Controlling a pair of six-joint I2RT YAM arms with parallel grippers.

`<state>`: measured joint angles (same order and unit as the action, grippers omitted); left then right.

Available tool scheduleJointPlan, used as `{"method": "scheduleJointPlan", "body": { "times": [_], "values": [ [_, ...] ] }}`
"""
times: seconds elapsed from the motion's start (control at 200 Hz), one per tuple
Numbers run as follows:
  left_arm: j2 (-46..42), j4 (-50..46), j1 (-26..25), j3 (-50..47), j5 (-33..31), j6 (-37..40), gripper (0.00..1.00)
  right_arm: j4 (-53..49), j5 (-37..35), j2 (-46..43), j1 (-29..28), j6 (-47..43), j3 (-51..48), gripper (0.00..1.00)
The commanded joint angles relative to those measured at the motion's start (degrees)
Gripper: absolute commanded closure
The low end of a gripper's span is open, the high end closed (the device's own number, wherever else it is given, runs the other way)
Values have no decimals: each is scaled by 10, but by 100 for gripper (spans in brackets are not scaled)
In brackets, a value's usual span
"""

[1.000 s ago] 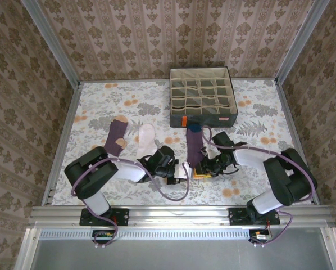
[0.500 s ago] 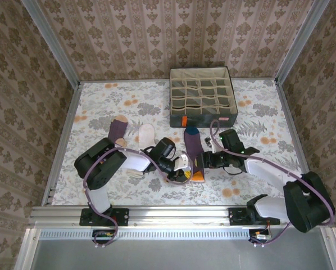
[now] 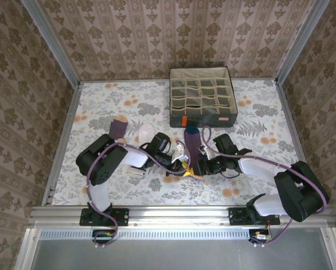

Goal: Roll the socks

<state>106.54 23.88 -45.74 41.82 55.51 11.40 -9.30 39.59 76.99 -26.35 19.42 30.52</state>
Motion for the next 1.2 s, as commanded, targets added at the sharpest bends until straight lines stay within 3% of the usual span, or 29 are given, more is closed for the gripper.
{"method": "scheduleJointPlan", "body": {
  "times": [0.0, 0.15, 0.4, 0.475, 0.615, 0.755, 0.85, 0.995, 1.195],
  "values": [
    [16, -13, 5, 16, 9, -27, 100, -31, -25, -5, -10, -17, -8, 53],
    [29, -88, 6, 41, 2, -10, 100, -48, -55, 8, -23, -17, 5, 55],
    [34, -120, 7, 47, -23, -14, 100, -91, -114, 24, -56, -7, 33, 57],
    [37, -124, 8, 50, -27, -17, 100, -115, -168, 31, -66, 3, 44, 62],
    [38, -122, 8, 50, -34, -16, 100, -139, -203, 54, -81, 6, 64, 74],
    [28, -113, 9, 40, -48, -3, 100, -145, -202, 74, -83, 8, 72, 91],
    [8, -78, 8, 14, -54, 18, 94, -144, -178, 88, -75, 6, 75, 100],
    [-40, -6, 7, -38, -72, 61, 84, -160, -115, 123, -42, 2, 92, 100],
    [-118, 96, 6, -108, -115, 110, 74, -237, -103, 183, -34, -25, 144, 100]
  ]
}}
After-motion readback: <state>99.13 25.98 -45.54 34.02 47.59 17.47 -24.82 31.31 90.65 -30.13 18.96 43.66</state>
